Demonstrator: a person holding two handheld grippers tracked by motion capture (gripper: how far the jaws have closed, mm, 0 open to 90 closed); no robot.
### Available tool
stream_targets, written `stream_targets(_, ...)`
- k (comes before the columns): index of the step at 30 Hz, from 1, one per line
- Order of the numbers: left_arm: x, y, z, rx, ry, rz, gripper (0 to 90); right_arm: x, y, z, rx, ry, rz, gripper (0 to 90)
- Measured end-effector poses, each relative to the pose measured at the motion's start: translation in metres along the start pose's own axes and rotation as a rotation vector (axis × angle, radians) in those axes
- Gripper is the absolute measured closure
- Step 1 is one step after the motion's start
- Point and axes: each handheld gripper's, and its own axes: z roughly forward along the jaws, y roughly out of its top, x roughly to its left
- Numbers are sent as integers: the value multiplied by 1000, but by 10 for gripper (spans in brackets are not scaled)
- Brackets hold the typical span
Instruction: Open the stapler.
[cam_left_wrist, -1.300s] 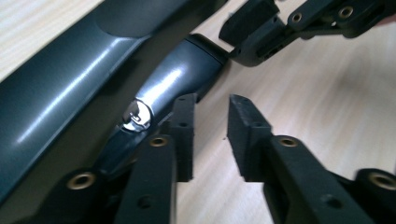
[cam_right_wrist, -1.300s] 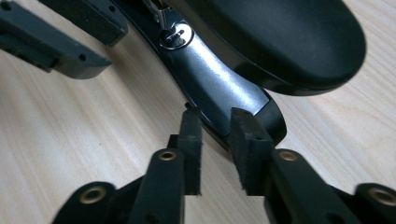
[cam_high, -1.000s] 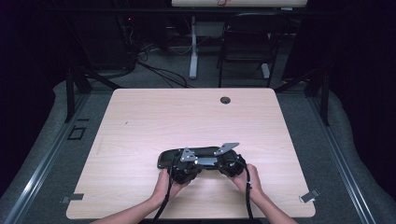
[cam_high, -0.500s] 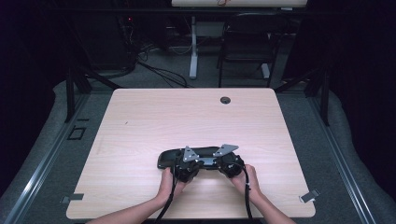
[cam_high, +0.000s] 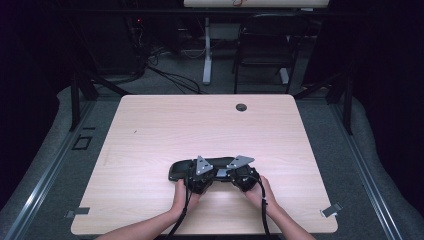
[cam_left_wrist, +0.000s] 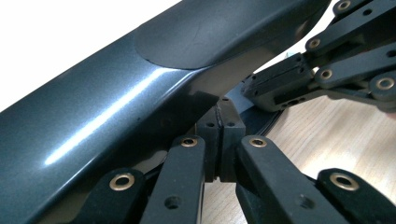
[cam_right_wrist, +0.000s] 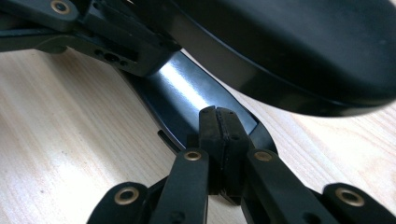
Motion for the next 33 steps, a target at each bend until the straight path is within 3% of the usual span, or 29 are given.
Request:
stream_targets(6, -5, -2, 4, -20, 37, 67, 899, 3, -1, 2, -21, -9, -1, 899)
stream_targets(10, -7, -2, 7, -41, 41, 70, 899, 5, -1, 1, -24, -27, 10, 900)
stream_targets(12, -8, -1, 6, -46, 42, 76, 899, 6, -4, 2, -50, -34, 17, 900)
stream_targets(23, -10, -2, 8, -69, 50, 56, 900, 4, -11, 4, -115, -20, 78, 900)
stream_targets(29, -12, -2, 9, -77, 62, 49, 900, 7, -11, 4, -108, -40, 76, 900)
stream_targets(33, -16, -1, 11, -91, 81, 52, 900, 4, -12, 4, -109, -21, 90, 900)
